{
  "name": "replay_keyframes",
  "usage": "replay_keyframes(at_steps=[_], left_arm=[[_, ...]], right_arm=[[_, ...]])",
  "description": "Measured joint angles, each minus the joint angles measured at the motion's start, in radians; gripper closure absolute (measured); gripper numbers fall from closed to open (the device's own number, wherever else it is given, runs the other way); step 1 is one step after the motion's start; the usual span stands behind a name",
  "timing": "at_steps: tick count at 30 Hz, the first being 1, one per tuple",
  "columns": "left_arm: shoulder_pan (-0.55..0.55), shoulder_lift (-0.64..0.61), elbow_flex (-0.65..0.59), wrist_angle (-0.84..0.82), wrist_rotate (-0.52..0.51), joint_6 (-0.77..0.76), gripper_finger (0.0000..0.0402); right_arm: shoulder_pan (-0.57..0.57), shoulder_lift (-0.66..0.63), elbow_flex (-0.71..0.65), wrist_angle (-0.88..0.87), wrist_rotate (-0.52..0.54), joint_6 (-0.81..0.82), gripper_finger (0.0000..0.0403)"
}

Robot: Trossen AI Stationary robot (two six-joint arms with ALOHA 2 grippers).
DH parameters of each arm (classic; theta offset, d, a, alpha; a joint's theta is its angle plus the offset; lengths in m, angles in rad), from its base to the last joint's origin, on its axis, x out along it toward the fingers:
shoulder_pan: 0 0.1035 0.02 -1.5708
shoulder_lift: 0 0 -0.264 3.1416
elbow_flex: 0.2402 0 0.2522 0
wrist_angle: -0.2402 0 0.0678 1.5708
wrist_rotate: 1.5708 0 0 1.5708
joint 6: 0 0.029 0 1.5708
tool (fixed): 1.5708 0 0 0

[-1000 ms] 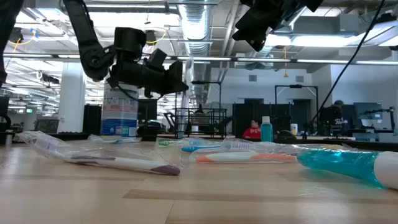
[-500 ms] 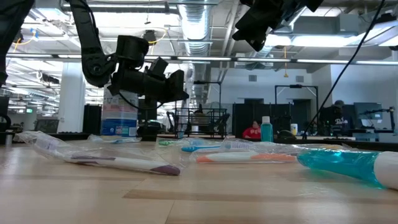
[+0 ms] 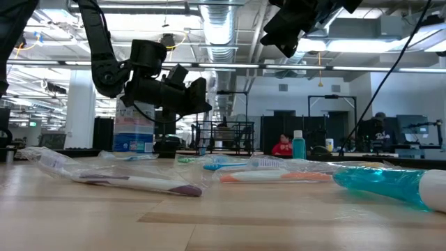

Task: Pick & Place toothbrushing station
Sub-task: Put the top right purple toothbrush into the black wire organizer, then put the top left blue toothbrush into the black wire organizer

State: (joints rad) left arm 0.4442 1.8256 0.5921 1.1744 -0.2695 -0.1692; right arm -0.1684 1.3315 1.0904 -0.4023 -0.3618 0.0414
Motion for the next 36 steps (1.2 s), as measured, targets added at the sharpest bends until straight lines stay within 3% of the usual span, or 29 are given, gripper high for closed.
replay_keyframes(at_steps=[17,27,36], left_arm=[[0.000,0.000,0.000,-0.005,0.003,0.008,0.0354],[0.000,-0.001,0.000,-0.006,0.002,0.004,0.0293],[-0.001,-0.034,0.000,-0.006,-0.001,0.004,0.0272]], right_arm=[[0.000,0.000,0.000,0.000,0.000,0.000,0.0278],[0.000,0.000,0.000,0.000,0.000,0.000,0.0278],[0.000,0.000,0.000,0.000,0.000,0.000,0.0278]])
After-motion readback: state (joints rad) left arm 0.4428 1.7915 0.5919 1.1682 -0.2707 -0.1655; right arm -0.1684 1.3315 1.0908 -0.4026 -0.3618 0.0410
